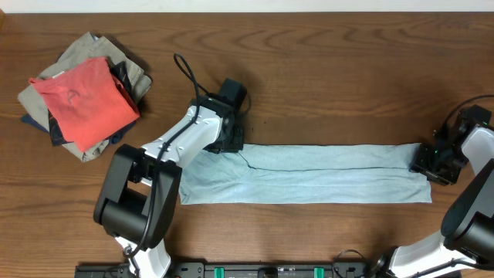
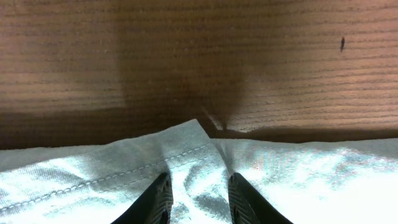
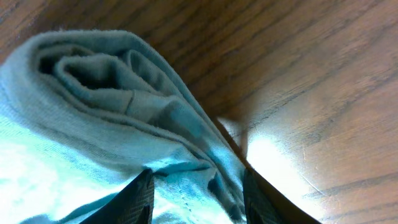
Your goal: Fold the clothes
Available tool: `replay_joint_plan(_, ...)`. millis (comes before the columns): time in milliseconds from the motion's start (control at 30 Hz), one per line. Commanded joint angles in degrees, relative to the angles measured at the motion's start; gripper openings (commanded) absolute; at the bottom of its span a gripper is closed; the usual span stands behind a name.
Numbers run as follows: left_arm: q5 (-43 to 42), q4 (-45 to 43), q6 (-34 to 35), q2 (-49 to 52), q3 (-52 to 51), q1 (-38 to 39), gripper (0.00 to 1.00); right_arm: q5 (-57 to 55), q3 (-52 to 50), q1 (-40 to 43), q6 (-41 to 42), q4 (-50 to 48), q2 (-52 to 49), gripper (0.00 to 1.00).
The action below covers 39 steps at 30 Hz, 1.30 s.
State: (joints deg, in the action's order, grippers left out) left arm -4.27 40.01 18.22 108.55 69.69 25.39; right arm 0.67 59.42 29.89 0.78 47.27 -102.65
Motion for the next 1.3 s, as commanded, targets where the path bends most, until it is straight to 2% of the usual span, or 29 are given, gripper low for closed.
replay_joint_plan(0, 0.9, 0.1, 0.2, 2.1, -1.2, 0.9, 0.30, 0.4, -0.3, 0.6, -0.2, 0.1, -0.6, 0.45)
replay_joint_plan(67, 0.9, 0.1, 0.2, 2.5, -1.2, 1.1, 0.19, 0.5, -0.3, 0.6, -0.2, 0.1, -0.6, 0.45)
replay_joint_plan(100, 0.9, 0.2, 0.2, 2.6, -1.2, 1.1, 0.08, 0.4, -0.3, 0.6, -0.2, 0.1, -0.6, 0.45)
replay_joint_plan(133, 0.9, 0.2, 0.2, 2.6, -1.2, 1.1, 0.06, 0.4, -0.3, 0.6, -0.2, 0.1, -0.6, 0.45)
replay_joint_plan(667, 0.9, 7.6, 0.1, -3.4, 0.2, 0.9, 0.06, 0.4, -0.3, 0.6, -0.2, 0.1, -0.6, 0.45)
replay_joint_plan(1167, 0.7, 13.7, 0.1, -7.7, 0.2, -2.3, 0.06, 0.2, -0.3, 0.6, -0.2, 0.1, -0.6, 0.45)
replay_joint_plan(1267, -6.0, 14.9, 0.1, -8.4, 0.2, -2.2, 0.06, 0.2, -0.3, 0.6, -0.2, 0.1, -0.6, 0.45)
